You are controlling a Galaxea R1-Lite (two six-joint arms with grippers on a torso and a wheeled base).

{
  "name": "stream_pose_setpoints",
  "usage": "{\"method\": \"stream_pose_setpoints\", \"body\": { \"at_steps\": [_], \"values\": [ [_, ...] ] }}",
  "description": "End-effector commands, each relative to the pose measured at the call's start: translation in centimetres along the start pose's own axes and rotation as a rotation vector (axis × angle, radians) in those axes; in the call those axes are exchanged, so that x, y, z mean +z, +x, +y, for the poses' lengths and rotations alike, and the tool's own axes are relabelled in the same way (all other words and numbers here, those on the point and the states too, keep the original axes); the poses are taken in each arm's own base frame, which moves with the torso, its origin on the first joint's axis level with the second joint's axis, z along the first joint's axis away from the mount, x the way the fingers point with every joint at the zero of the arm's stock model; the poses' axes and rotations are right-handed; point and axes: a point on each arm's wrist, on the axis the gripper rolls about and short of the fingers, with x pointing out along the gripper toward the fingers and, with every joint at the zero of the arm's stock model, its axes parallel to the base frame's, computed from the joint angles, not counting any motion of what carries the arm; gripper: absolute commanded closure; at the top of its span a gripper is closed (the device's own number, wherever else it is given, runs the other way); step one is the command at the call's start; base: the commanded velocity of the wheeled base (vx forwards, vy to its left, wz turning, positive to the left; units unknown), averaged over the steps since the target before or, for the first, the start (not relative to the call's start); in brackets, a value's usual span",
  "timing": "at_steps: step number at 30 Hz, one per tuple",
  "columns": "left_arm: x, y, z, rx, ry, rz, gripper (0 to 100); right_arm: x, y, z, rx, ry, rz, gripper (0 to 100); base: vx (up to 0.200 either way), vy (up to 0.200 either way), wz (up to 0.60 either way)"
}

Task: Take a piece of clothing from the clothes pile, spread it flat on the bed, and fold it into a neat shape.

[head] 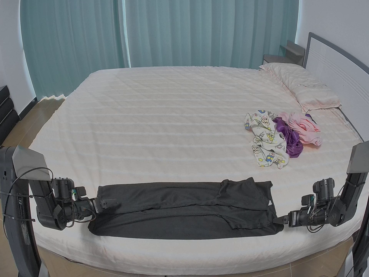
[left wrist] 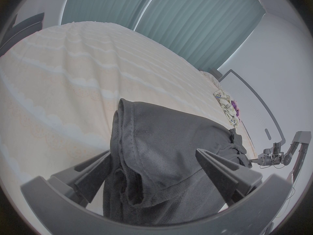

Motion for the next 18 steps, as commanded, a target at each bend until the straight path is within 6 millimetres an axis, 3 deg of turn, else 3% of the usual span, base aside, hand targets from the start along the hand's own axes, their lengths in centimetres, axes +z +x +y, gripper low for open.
{"method": "stream_pose_setpoints", "body": {
  "at_steps": [1,4,5,18],
  "values": [
    [-0.1,-0.1,0.0,-0.005,-0.003,0.006,0,-0.1,0.2,-0.1,-0.001,0.002,0.005,0,0.0,0.0,0.0],
    [-0.2,-0.1,0.0,-0.004,-0.005,0.009,0,-0.1,0.3,-0.1,0.001,-0.002,-0.008,0,0.0,0.0,0.0],
    [-0.1,-0.2,0.0,-0.004,-0.005,0.007,100,-0.1,0.4,-0.1,0.001,-0.003,-0.013,0,0.0,0.0,0.0],
    [1.0,-1.5,0.1,0.013,0.014,-0.036,100,-0.2,0.4,-0.1,0.001,-0.006,-0.023,0,0.0,0.0,0.0]
  ]
}}
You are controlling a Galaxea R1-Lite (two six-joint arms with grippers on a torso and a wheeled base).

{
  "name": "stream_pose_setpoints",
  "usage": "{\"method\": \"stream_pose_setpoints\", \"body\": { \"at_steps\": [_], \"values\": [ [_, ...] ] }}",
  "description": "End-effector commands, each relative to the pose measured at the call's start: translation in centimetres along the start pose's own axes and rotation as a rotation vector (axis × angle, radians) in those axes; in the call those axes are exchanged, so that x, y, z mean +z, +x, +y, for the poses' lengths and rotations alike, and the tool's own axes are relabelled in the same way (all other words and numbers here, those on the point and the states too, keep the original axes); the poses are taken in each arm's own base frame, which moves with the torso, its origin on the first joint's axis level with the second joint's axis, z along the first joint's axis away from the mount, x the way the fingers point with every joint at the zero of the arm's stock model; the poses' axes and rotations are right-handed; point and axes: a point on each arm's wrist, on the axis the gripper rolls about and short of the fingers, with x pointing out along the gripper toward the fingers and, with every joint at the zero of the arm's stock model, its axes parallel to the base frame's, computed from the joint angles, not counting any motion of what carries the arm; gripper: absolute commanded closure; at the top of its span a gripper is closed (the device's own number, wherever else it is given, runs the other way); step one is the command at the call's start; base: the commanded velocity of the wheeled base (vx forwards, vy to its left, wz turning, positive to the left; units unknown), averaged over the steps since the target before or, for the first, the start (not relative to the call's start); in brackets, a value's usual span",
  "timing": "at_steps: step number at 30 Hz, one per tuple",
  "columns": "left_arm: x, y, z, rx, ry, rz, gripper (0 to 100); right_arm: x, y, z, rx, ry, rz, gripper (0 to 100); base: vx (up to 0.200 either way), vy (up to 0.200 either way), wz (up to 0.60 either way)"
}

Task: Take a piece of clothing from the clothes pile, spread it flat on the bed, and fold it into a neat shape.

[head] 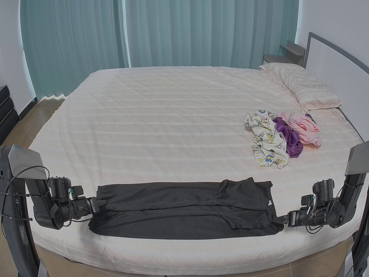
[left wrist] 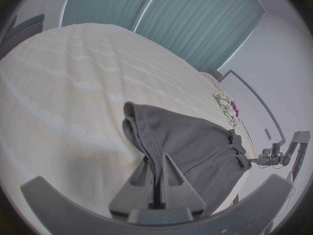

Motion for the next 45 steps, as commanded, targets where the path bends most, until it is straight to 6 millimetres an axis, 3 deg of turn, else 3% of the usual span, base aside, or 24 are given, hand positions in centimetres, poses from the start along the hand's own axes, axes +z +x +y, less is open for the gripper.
{"method": "stream_pose_setpoints", "body": {
  "at_steps": [1,16,26,31,39,45],
  "values": [
    [0.7,-0.6,0.0,0.005,0.015,-0.028,100,0.0,0.0,0.0,0.0,0.0,0.002,0,0.0,0.0,0.0],
    [1.2,-2.4,-2.5,-0.002,0.026,0.002,100,0.0,-0.1,0.0,0.002,-0.001,-0.003,0,0.0,0.0,0.0],
    [2.4,-2.9,-7.7,0.074,0.094,0.03,100,0.3,-0.3,0.1,0.003,0.001,-0.019,0,0.0,0.0,0.0],
    [3.2,-2.7,-11.8,0.072,0.058,0.026,100,0.4,-0.4,0.1,0.003,0.001,-0.022,0,0.0,0.0,0.0],
    [1.9,-2.0,-16.0,0.109,0.077,-0.003,100,0.5,-0.5,0.1,0.002,0.004,-0.029,0,0.0,0.0,0.0],
    [1.5,-1.4,-17.9,0.115,0.049,0.007,100,0.9,-1.0,0.1,0.004,0.004,-0.052,0,0.0,0.0,0.0]
  ]
}}
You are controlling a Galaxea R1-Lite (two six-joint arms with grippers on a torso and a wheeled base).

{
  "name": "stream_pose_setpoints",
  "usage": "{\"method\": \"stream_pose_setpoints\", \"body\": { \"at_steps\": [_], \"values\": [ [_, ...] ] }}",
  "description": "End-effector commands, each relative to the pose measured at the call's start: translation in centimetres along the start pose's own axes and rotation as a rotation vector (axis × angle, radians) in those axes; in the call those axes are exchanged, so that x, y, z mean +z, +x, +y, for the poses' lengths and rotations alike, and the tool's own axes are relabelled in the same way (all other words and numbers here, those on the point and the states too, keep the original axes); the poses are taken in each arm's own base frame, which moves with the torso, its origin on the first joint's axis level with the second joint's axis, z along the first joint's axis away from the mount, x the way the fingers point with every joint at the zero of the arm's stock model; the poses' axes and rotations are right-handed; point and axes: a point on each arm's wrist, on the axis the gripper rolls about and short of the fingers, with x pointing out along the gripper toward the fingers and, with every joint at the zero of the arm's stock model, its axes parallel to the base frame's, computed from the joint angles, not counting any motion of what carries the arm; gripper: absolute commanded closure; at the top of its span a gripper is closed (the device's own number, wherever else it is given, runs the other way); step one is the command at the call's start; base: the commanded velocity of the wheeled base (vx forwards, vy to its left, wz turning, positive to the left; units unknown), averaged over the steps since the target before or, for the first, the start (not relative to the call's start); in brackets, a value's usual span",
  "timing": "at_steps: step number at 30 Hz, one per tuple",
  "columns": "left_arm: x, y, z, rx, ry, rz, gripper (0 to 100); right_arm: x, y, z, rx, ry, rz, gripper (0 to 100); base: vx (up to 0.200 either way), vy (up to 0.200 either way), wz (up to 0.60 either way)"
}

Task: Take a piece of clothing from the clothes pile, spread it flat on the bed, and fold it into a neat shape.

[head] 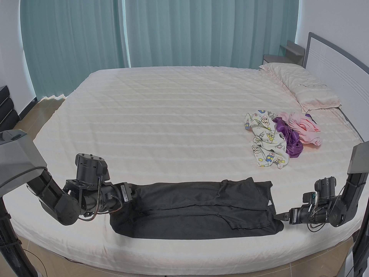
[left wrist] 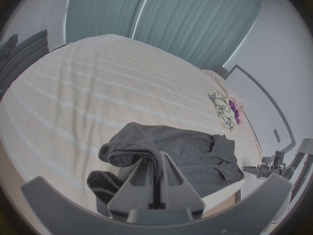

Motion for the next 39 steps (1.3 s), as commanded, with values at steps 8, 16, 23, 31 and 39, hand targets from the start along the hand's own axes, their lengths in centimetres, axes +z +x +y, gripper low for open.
{"method": "stream_pose_setpoints", "body": {
  "at_steps": [8,16,23,31,39],
  "values": [
    [-0.4,-0.2,-3.7,-0.046,0.037,0.062,100,0.4,-0.5,0.1,0.002,-0.002,-0.024,0,0.0,-0.15,0.0],
    [-0.7,0.0,-4.6,-0.031,0.057,0.05,100,0.4,-0.5,0.1,0.002,-0.003,-0.025,0,0.0,-0.2,0.0],
    [-0.5,0.2,-5.9,-0.046,0.044,0.068,100,0.4,-0.5,0.0,0.001,-0.001,-0.026,0,0.0,-0.2,0.0],
    [-1.1,1.0,-7.5,-0.075,0.05,0.082,100,0.4,-0.5,0.1,0.002,-0.003,-0.025,0,0.0,-0.2,0.0],
    [-1.4,2.3,-8.3,-0.08,0.061,0.1,100,0.4,-0.5,0.2,0.003,-0.006,-0.023,0,0.0,-0.2,0.0]
  ]
}}
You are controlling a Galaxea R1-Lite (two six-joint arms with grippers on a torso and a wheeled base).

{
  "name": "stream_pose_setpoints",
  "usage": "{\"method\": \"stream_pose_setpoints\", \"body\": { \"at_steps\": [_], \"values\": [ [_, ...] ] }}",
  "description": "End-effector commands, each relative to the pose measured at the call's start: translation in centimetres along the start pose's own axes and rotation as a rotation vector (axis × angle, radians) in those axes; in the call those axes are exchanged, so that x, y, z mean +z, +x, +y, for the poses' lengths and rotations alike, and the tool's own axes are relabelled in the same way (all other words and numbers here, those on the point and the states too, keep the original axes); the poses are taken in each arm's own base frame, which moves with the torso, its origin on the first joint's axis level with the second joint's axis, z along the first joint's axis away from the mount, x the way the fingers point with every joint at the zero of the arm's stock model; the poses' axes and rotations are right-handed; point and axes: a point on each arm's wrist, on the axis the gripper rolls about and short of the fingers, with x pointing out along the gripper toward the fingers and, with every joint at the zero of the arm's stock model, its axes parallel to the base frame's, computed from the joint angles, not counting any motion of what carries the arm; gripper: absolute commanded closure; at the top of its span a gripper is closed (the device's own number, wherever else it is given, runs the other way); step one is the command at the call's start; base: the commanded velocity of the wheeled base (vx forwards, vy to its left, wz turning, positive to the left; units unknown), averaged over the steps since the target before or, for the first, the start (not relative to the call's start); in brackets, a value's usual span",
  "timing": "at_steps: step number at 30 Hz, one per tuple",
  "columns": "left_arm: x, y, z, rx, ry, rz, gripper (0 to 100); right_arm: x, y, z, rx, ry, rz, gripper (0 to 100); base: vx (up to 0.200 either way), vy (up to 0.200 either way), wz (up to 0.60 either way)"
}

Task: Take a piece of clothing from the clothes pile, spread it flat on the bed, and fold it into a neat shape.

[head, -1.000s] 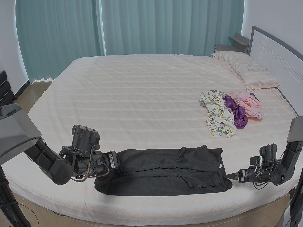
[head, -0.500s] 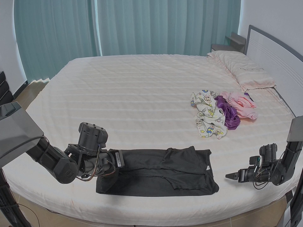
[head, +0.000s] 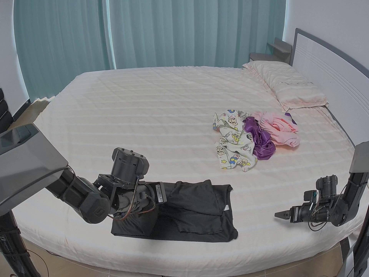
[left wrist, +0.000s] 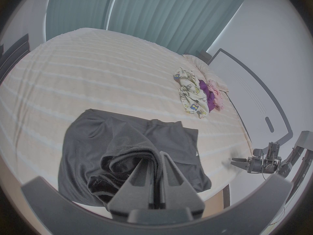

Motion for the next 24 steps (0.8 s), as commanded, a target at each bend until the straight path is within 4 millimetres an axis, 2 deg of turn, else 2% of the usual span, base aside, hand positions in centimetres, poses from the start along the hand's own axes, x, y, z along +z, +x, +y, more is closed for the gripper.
{"method": "stream_pose_setpoints", "body": {
  "at_steps": [1,8,14,24],
  "values": [
    [-0.3,0.9,-0.2,0.002,0.006,0.015,100,0.0,0.0,0.0,0.001,-0.001,0.001,0,0.0,-0.2,0.0],
    [-0.6,2.4,-1.4,-0.009,-0.005,0.013,100,0.0,0.0,0.0,0.0,-0.001,0.002,0,0.0,-0.2,0.0],
    [-0.4,2.8,-1.8,-0.019,-0.032,0.004,100,-0.1,0.1,0.0,0.0,0.0,0.005,0,0.0,-0.2,0.0],
    [-0.8,3.8,-1.5,0.009,-0.081,0.008,100,-0.1,0.2,0.0,0.001,-0.002,0.009,0,0.0,0.0,0.0]
  ]
}}
